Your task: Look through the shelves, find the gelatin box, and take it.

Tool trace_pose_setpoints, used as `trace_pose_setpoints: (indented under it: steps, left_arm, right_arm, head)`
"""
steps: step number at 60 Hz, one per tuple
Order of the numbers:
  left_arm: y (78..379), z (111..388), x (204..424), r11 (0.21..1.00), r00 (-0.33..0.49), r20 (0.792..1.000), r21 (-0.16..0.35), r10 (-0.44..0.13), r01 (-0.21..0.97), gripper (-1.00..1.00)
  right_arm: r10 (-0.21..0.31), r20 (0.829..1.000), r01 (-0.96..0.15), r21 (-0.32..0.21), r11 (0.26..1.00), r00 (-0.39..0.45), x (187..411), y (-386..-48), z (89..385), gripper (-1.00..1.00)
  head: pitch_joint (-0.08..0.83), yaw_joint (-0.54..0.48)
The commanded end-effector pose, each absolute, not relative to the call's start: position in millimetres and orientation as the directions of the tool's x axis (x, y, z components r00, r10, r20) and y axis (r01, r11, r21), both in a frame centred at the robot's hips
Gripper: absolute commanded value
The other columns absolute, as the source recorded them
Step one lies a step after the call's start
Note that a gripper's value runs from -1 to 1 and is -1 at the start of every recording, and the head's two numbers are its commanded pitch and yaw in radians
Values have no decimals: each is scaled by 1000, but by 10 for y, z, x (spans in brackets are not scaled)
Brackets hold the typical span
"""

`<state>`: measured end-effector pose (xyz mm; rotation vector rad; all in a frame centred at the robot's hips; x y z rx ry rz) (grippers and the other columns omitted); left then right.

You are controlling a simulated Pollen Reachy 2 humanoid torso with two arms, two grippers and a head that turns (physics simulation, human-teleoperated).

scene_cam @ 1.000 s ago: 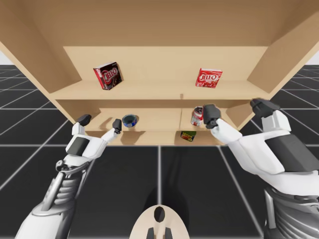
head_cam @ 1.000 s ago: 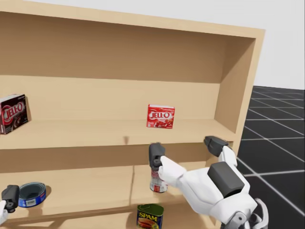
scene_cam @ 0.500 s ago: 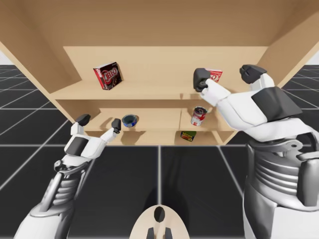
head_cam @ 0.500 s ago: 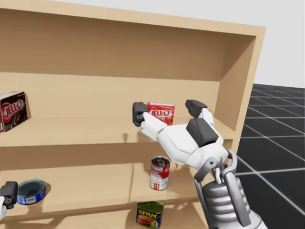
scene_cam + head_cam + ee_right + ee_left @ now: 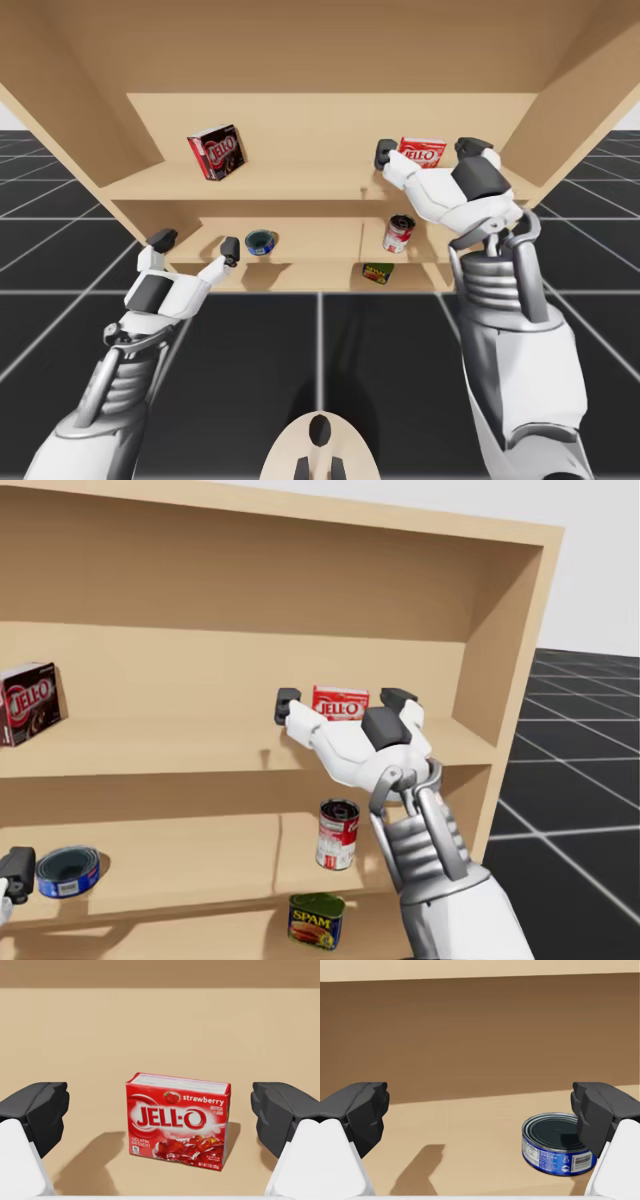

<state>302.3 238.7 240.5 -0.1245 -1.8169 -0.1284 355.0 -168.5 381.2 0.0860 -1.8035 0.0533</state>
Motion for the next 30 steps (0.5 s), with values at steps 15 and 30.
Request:
trace_pose_setpoints:
  steps: [15, 30]
  left_arm:
    - [2395, 2421, 3020, 989, -251, 968, 16, 22, 149, -1000]
    - [2406, 2435, 3012, 989, -256, 966, 13, 26, 148, -1000]
  right_arm:
    - [28, 991, -2, -28, 1000, 133, 3821, -1657, 3755, -1000]
    - [48, 990, -29, -44, 999, 133, 3853, -1638, 3771, 988]
  head:
    - [191, -252]
    - [192, -250]
